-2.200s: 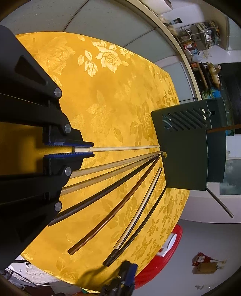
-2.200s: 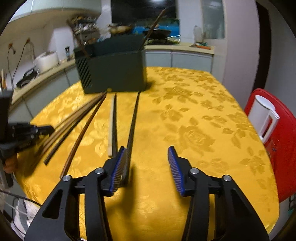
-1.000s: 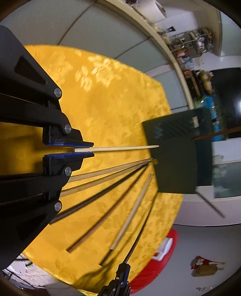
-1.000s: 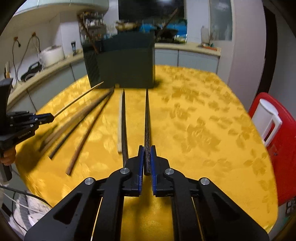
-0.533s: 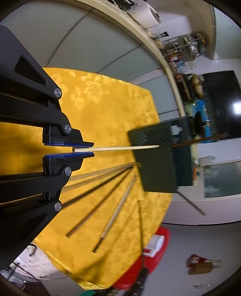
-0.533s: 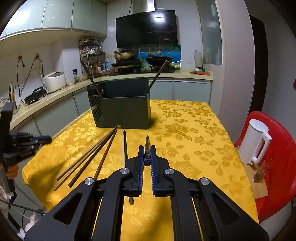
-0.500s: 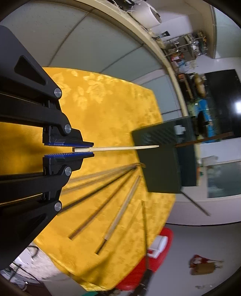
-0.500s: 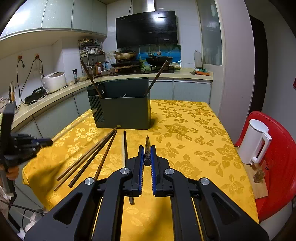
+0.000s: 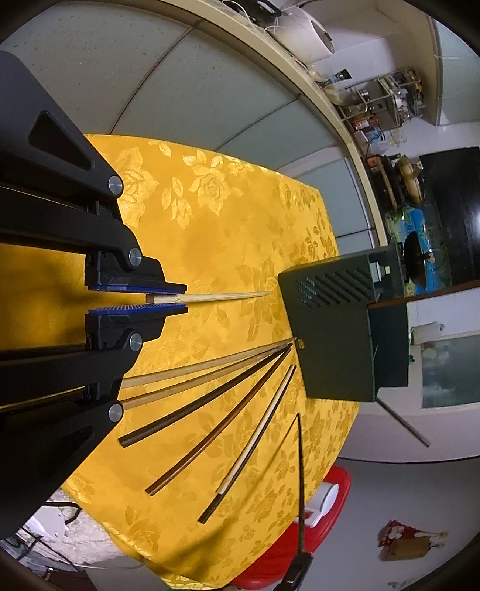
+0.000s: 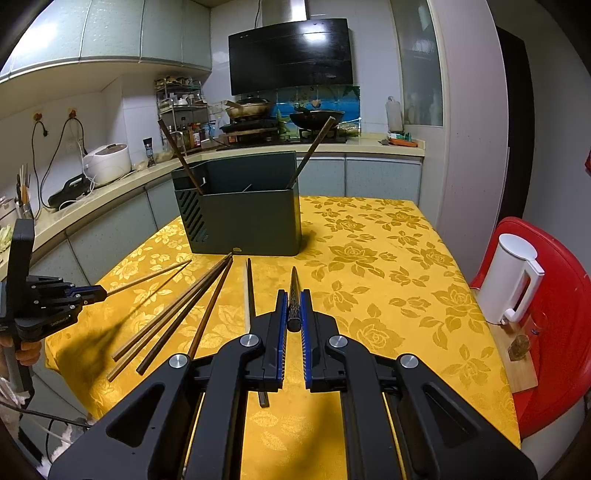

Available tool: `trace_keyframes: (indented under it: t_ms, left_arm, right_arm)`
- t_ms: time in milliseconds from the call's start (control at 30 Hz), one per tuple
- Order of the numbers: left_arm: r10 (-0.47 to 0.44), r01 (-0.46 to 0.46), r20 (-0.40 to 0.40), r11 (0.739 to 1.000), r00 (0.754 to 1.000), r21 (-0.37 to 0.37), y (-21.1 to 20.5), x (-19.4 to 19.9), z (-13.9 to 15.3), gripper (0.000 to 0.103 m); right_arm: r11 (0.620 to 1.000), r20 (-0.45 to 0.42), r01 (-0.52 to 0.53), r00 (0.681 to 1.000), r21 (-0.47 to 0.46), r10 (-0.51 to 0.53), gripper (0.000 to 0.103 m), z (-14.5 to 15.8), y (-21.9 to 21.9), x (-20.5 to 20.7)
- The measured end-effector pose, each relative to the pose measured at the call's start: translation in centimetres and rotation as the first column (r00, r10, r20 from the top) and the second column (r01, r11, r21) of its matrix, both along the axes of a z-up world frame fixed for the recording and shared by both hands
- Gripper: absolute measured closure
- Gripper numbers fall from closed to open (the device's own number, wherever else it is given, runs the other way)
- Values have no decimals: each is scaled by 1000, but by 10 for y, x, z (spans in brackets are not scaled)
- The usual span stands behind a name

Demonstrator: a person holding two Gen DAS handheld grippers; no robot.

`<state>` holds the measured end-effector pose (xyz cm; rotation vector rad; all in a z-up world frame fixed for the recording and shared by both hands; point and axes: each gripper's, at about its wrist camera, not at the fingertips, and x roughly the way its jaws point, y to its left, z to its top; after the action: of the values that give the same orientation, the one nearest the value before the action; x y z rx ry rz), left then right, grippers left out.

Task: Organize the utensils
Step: 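Lift both held chopsticks and carry them over the green holder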

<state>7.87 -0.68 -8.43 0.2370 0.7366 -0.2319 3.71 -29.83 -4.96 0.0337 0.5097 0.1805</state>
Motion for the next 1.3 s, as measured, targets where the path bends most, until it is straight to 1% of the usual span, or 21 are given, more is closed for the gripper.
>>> trace_keyframes:
  t_ms: [100, 267, 433, 567, 733, 833, 1000, 1167, 1300]
  left_arm:
    - [8, -7, 32, 1000, 999, -25, 3, -1, 13, 98]
    - [11, -6, 99, 998, 995, -55, 6, -1, 49, 98]
    - [4, 4, 155, 999, 988, -52, 1, 5, 74, 98]
    - [-6, 17, 181, 998, 984, -60, -3, 15, 92, 98]
    - [-26, 43, 177, 994, 984, -95, -7, 31, 114, 98]
    - [-42, 65, 167, 989, 985, -135, -8, 40, 131, 98]
    - [-74, 104, 176, 980, 982, -167, -14, 47, 159, 98]
    - [-118, 161, 219, 969, 969, -189, -25, 46, 191, 98]
    - [-117, 166, 267, 971, 957, -170, -37, 50, 211, 98]
  right_arm:
    - [1000, 12, 1, 1000, 3, -1, 95, 3, -1, 0]
    - [1000, 40, -6, 999, 29, 5, 95, 17, -3, 8]
    - [999, 64, -21, 998, 47, 18, 95, 34, -1, 22]
    - [998, 71, -25, 997, 63, 21, 95, 46, -1, 39]
    - [996, 76, -10, 997, 84, 4, 95, 65, -3, 60]
    - [996, 93, -5, 996, 85, -2, 95, 83, -3, 69]
    - [995, 140, -34, 990, 96, 20, 95, 115, -3, 74]
    - [996, 217, -49, 976, 74, 31, 95, 153, -1, 79]
    - [997, 275, -57, 961, 57, 39, 95, 177, 5, 91]
